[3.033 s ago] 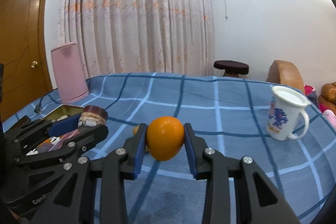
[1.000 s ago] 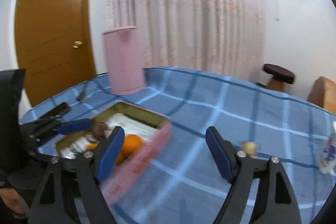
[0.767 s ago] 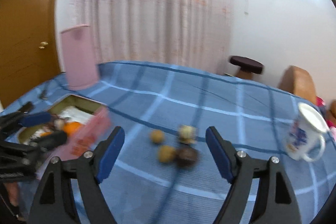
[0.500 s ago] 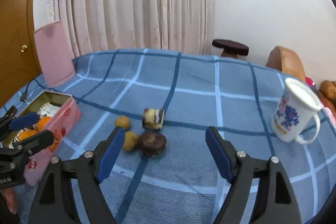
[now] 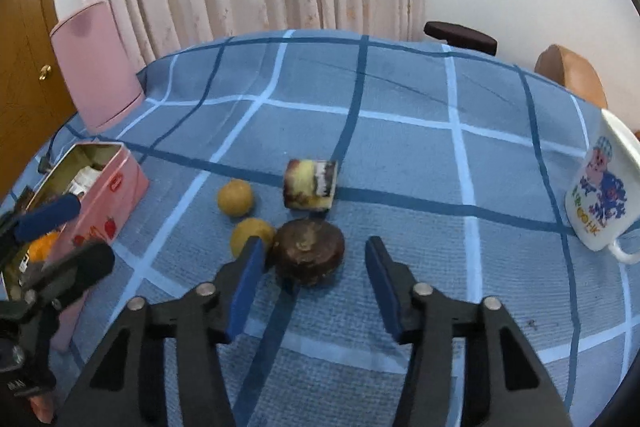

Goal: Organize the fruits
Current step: 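Grasp a brown round fruit with the right tool while the left tool moves toward a small yellow fruit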

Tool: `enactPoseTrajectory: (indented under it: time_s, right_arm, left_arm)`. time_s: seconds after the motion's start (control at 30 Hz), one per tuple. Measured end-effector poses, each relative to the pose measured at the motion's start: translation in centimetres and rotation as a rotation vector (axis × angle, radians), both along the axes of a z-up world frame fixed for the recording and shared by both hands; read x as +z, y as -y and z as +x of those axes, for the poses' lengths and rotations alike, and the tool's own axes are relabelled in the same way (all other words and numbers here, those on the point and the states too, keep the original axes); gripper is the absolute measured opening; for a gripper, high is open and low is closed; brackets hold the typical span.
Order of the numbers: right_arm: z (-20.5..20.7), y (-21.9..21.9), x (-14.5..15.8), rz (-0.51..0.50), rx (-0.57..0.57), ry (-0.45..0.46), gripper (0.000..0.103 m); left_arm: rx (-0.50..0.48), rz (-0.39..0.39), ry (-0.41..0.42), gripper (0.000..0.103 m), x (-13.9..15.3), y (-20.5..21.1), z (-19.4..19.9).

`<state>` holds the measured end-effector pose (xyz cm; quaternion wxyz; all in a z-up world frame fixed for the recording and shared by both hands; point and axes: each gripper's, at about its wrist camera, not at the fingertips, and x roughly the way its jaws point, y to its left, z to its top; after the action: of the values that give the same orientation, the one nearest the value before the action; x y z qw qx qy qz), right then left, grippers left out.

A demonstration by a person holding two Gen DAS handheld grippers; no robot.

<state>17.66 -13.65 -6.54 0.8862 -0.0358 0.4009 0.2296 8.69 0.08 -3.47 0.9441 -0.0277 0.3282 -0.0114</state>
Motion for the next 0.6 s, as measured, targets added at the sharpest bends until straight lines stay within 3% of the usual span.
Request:
enactPoseTrajectory:
  time_s: [0.07,0.4,0.6]
  right_arm:
    - [0.1,0.3,-0.1,0.028,0.011,-0.016,0.041]
    - [0.8,0.9,-0.3,0.097,0.018,-0.065,0.045]
    - [0.6,1.1,-0.2,0.105,0.018,-0.056,0.041]
  left_arm:
    - [-0.013,-0.010,-0.013,0.073,-0.3,0.3,0.4]
    - [-0.018,-0.016,-0.048,0.073,-1.2,1.6,1.8]
    - [-0.020,-0.012,-0.052,0.073,-1.1,1.9,2.9]
